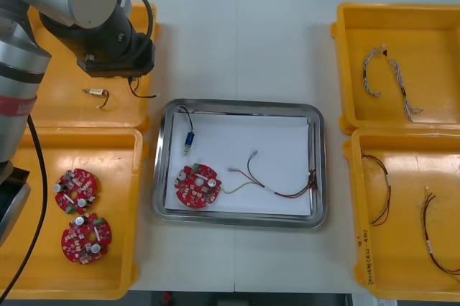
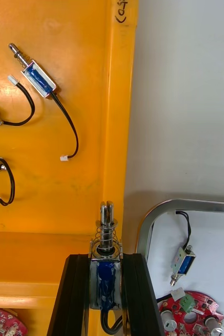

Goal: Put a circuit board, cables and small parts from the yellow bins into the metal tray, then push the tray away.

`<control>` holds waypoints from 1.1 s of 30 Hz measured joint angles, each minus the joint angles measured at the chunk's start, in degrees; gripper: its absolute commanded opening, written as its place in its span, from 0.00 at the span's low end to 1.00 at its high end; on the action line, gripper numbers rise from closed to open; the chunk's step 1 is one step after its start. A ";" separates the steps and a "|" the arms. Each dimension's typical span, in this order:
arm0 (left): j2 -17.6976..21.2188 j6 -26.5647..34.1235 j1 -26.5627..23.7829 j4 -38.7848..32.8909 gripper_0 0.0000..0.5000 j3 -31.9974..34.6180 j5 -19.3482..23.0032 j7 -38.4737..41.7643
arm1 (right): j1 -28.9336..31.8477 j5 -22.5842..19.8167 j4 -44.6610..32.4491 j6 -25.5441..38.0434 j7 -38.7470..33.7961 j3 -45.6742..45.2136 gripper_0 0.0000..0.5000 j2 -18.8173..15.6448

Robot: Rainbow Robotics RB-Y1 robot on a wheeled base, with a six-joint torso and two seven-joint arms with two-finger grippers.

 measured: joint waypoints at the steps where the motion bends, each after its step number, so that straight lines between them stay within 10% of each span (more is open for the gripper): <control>1: 0.00 0.00 0.00 0.00 0.00 0.00 0.00 0.00 | 0.00 -0.63 -0.65 1.36 -0.03 0.00 0.00 -0.40; 33: -0.04 0.00 0.05 -0.08 0.00 0.00 0.01 0.00 | 10.70 -28.34 -51.76 6.10 -20.21 8.86 0.00 0.34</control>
